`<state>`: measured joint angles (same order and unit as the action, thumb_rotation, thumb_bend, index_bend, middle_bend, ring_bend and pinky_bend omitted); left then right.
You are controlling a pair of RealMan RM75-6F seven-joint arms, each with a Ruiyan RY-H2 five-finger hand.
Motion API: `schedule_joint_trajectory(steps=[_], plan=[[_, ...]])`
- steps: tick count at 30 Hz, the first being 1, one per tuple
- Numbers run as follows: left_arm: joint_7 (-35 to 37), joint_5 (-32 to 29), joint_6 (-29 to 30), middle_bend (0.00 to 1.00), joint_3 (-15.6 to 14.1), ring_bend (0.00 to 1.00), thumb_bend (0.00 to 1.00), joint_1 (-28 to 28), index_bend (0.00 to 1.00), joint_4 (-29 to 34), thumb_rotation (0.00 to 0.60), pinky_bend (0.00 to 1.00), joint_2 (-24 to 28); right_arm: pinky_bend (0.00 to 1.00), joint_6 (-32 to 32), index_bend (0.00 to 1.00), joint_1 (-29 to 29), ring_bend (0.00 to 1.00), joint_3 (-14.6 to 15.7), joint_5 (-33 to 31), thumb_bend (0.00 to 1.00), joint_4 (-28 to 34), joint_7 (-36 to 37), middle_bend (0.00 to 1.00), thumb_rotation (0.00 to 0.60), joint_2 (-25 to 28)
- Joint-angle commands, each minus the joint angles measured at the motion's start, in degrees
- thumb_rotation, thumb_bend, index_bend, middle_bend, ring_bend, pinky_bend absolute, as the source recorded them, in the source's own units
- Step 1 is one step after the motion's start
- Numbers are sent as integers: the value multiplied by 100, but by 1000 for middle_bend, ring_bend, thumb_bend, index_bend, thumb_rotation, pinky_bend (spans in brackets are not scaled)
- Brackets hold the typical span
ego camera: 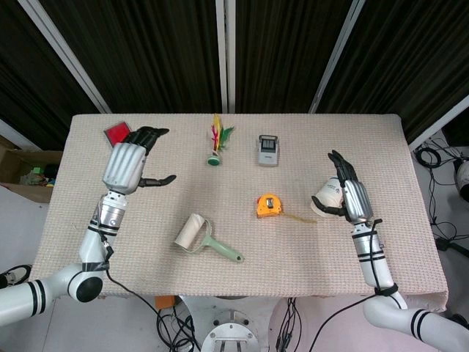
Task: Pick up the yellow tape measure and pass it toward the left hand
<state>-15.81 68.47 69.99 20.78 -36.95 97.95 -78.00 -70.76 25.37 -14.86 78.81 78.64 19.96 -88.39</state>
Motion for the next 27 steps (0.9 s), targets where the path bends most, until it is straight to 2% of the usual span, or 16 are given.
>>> schedule_joint_trajectory(steps=[1, 12, 15, 21, 27], plan=[[30, -5, 44, 235, -13, 182, 0, 2, 186, -23, 445, 269, -15, 0, 16, 0, 30, 0, 29, 18, 224, 2, -43, 0, 600, -33], [91, 5, 90, 235, -95, 182, 0, -18, 187, -38, 443, 269, 12, 0, 106, 0, 127, 0, 144, 60, 226, 107, -243, 0, 600, -75], [107, -14, 60, 235, -120, 182, 0, -35, 187, -66, 445, 269, 10, 0, 400, 0, 210, 0, 227, 6, 226, 374, -503, 0, 600, 117], [146, -51, -8, 235, -131, 182, 0, -103, 187, -141, 442, 268, -18, 0, 1391, 0, 501, 0, 403, -708, 230, 1166, -2024, 0, 600, 761], [102, -88, -91, 235, -165, 182, 0, -204, 186, -229, 443, 269, -114, 0, 2092, 0, 1050, 0, 405, -1768, 234, 1582, -3514, 0, 600, 930]])
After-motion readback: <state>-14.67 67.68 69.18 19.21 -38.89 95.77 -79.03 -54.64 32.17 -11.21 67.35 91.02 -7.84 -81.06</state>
